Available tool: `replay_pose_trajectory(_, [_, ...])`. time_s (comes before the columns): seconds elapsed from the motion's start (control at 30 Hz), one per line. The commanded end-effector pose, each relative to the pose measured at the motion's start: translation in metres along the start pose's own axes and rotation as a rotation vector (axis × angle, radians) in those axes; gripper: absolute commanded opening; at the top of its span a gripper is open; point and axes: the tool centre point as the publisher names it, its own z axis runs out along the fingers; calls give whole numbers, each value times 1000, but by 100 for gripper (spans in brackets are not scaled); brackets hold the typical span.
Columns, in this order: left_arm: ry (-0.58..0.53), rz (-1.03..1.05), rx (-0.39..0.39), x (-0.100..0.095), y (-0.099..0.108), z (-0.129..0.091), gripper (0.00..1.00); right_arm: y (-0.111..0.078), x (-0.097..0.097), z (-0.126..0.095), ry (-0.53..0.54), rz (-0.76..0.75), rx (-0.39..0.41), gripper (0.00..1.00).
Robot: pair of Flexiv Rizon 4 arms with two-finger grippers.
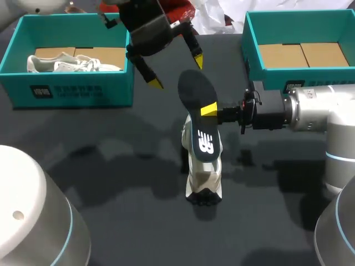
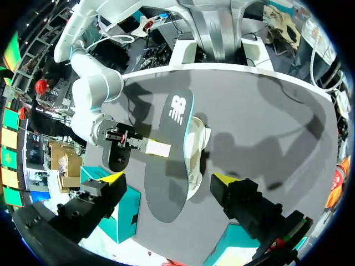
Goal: Take the shoe out of the shoebox, open the shoe tongue, remove and reinsert the insole, then place the shoe into the shoebox
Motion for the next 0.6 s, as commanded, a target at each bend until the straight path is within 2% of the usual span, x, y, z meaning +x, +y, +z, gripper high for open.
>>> replay_pose_trajectory(0.03, [-407,2,-4,7,-1,3,100,-1,0,1,-2,0,-3,0])
replay_pose_trajectory(0.4, [-407,2,-4,7,-1,3,100,-1,0,1,-2,0,-3,0])
replay_pose_trajectory(0.6, [-604,72,-9,31,-2,11,100,-1,0,1,-2,0,-3,0])
